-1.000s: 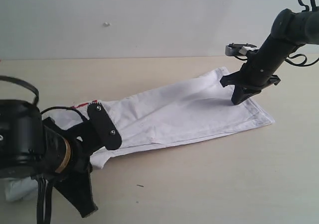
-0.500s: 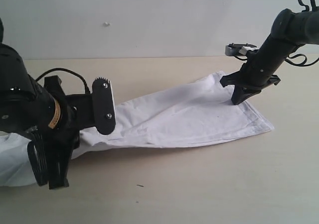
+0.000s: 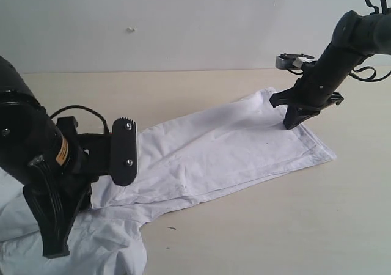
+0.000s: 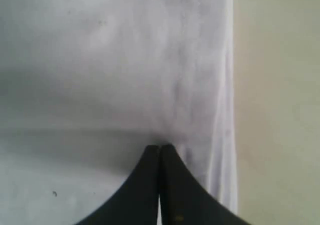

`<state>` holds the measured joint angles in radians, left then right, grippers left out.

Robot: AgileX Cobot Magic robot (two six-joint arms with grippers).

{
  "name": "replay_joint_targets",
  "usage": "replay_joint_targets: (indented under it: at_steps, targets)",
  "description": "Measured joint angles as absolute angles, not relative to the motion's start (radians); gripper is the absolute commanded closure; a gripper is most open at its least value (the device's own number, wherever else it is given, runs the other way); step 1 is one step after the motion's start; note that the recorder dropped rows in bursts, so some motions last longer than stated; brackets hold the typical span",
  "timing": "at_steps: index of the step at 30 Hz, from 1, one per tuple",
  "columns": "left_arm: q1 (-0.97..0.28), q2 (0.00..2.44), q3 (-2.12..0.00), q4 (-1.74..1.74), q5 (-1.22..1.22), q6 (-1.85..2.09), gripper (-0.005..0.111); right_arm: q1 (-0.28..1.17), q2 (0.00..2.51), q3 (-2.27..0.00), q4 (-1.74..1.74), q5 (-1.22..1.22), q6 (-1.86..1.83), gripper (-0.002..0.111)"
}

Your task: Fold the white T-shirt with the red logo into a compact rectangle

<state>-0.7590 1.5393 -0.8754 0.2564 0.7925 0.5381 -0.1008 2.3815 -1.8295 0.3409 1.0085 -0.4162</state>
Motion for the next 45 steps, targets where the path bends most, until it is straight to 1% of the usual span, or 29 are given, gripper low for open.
replay_joint_targets:
  at_steps: [3,5,6,10,11,15,19,22,26,37,40,41,44,45]
  targets:
    - [-0.748,1.539,-0.876,0.276,0.739,0.480,0.082,-0.101,2.381,-1.830,0.341,1.011,-0.416,0.108]
    - [-0.745,1.538,-0.880,0.206,0.744,0.467,0.080,-0.101,2.381,-1.830,0.341,1.007,-0.416,0.108]
    - [-0.749,1.538,-0.880,0.154,0.761,0.467,0.077,-0.101,2.381,-1.830,0.341,1.005,-0.416,0.108]
    - [-0.798,1.538,-0.880,0.000,0.879,0.452,0.056,-0.101,2.381,-1.830,0.341,1.000,-0.416,0.108]
    - [-0.815,1.538,-0.880,-0.019,0.912,0.426,0.053,-0.101,2.381,-1.830,0.341,1.000,-0.416,0.108]
    - [-0.899,1.537,-0.829,-0.106,0.964,0.361,0.053,-0.101,2.381,-1.830,0.343,1.000,-0.416,0.108]
    - [-1.000,1.537,-0.763,-0.122,0.883,0.256,0.053,-0.101,2.381,-1.830,0.343,1.000,-0.416,0.108]
    - [-1.018,1.537,-0.735,-0.062,0.798,0.136,0.053,-0.101,2.381,-1.830,0.343,1.000,-0.416,0.108]
    - [-1.018,1.565,-0.700,-0.017,0.719,0.080,0.053,-0.101,2.381,-1.830,0.343,1.000,-0.416,0.108]
    - [-1.018,1.689,-0.687,0.061,0.695,-0.005,0.053,-0.101,2.381,-1.830,0.344,1.002,-0.416,0.108]
    - [-1.020,1.716,-0.689,0.059,0.697,-0.010,0.056,-0.101,2.381,-1.830,0.350,1.002,-0.416,0.108]
    - [-1.020,1.718,-0.689,0.059,0.699,-0.010,0.061,-0.101,2.381,-1.830,0.350,1.002,-0.416,0.108]
    - [-1.022,1.720,-0.698,0.055,0.716,-0.012,0.081,-0.101,2.381,-1.830,0.355,1.002,-0.416,0.108]
    - [-1.022,1.722,-0.699,0.055,0.725,-0.009,0.089,-0.101,2.381,-1.830,0.355,1.002,-0.416,0.108]
